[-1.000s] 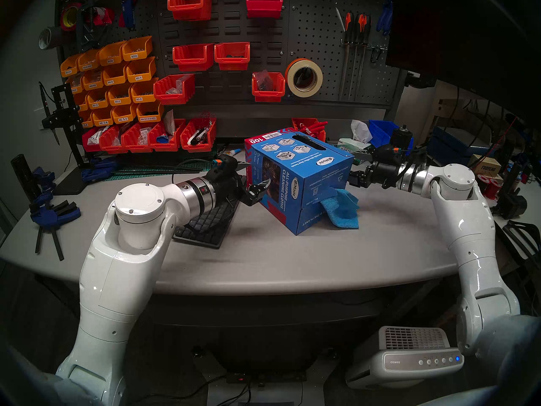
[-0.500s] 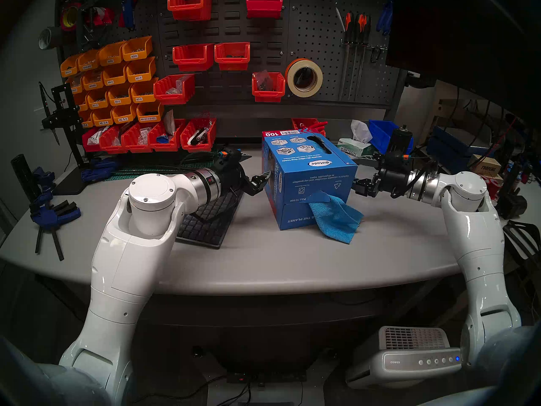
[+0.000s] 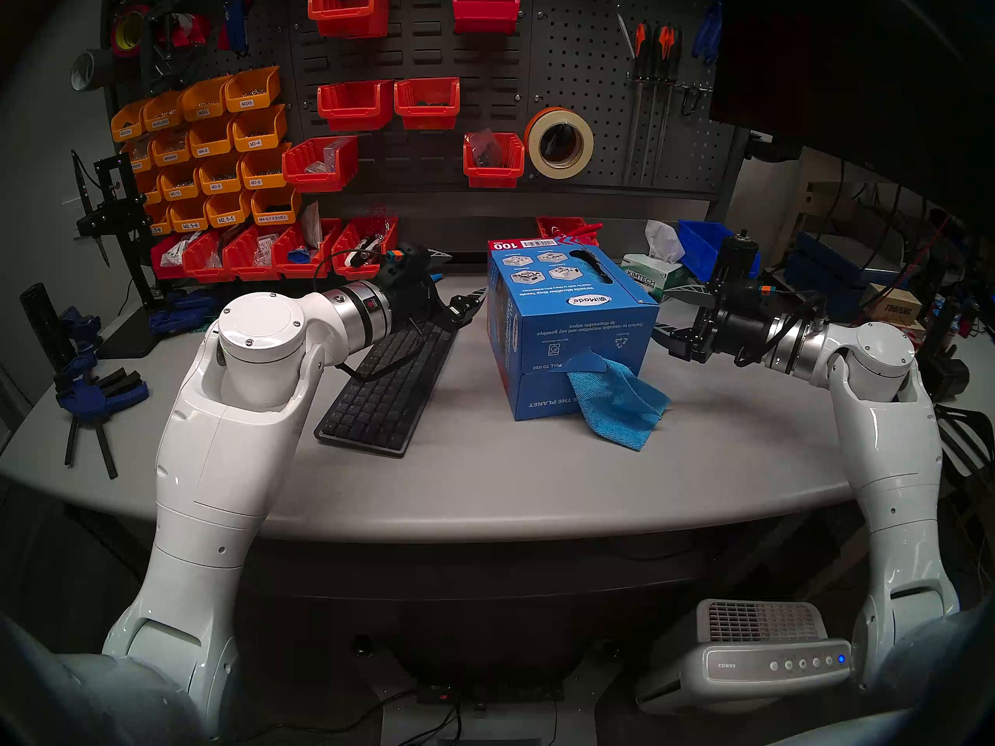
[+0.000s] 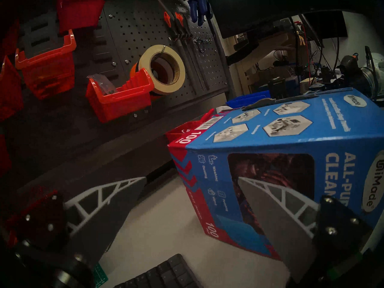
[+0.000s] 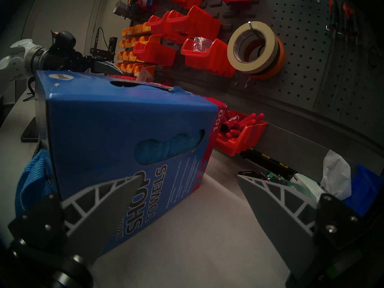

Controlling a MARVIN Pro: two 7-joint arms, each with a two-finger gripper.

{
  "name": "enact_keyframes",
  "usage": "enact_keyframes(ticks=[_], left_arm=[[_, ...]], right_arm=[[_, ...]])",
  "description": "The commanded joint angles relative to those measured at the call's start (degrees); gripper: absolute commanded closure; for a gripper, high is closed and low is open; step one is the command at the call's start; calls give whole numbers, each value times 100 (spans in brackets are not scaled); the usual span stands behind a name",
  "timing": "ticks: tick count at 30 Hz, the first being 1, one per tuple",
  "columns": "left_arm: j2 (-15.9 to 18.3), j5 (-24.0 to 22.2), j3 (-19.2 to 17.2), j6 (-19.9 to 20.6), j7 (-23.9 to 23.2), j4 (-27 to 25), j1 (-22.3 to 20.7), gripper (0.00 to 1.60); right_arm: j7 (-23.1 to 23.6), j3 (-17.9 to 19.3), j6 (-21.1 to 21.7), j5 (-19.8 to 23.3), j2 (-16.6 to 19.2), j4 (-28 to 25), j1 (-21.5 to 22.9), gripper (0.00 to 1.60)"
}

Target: Take out a shop towel

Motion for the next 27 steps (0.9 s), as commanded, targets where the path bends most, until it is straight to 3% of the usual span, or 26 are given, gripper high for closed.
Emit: enact_keyframes(ticks=[1, 8, 20, 27], left_arm=[[-109, -312, -271, -53, -106, -168, -509, 0], [-232, -451, -168, -40, -275, -143, -773, 0], [-385, -659, -12, 3, -602, 18, -1055, 0], [-412, -785, 136, 99, -885, 123, -1267, 0]], right_arm=[[169, 315, 35, 194, 96, -614, -242, 0], [346, 720, 201, 290, 96, -1123, -787, 0], [392, 2003, 615, 236, -133, -2045, -1948, 0], [560, 2184, 772, 274, -518, -2546, -2445, 0]])
